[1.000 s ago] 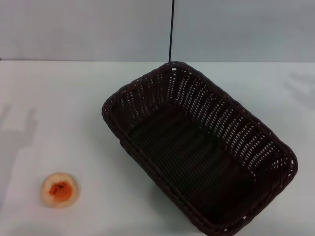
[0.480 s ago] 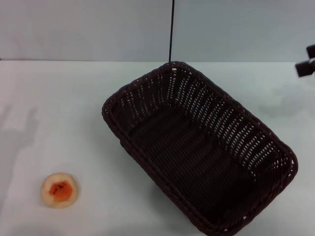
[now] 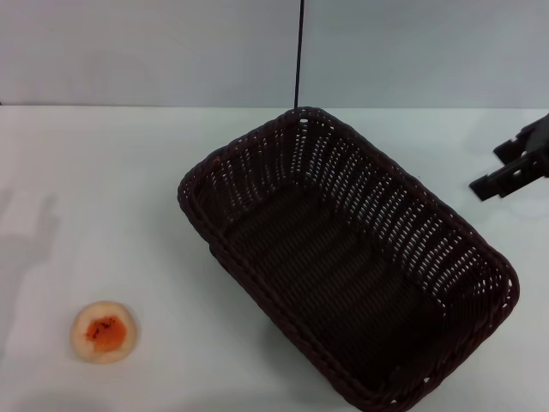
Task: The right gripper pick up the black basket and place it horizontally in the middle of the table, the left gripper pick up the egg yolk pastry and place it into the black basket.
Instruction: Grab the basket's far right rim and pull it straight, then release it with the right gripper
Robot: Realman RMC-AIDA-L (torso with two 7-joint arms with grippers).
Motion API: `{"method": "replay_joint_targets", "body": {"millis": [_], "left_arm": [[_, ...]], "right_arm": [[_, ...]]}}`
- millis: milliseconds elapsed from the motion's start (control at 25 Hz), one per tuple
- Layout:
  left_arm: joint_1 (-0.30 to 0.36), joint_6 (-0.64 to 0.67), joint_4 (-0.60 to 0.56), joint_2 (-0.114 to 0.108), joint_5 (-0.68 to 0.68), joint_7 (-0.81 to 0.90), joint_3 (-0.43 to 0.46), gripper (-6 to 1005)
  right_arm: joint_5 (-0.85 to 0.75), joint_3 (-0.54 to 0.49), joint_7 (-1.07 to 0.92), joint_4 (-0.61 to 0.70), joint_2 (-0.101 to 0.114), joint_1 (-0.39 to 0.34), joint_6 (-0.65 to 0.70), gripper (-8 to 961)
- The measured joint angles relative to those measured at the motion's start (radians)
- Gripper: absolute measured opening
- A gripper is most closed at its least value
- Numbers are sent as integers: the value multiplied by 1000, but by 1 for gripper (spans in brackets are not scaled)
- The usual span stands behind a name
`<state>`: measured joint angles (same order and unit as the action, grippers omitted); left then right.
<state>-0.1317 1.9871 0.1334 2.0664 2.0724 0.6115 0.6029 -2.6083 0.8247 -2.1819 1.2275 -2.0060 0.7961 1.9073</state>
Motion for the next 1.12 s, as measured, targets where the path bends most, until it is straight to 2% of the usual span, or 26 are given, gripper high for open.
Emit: {"method": "replay_joint_targets", "body": {"millis": [280, 640, 1080, 1120], "left_arm": [[4, 0, 0, -1, -1, 7, 0, 670], [14, 0, 0, -2, -2, 7, 0, 667], [15, 1, 0, -2, -3, 8, 2, 664], [15, 1, 0, -1, -3, 8, 2, 664]], "right_arm": [[-3, 37, -1, -73, -7, 13, -37, 793], [-4, 90, 14, -228, -11, 32, -125, 788], [3, 134, 53, -261, -26, 35, -165, 782], [8, 134, 56, -273, -27, 38, -168, 716]]}}
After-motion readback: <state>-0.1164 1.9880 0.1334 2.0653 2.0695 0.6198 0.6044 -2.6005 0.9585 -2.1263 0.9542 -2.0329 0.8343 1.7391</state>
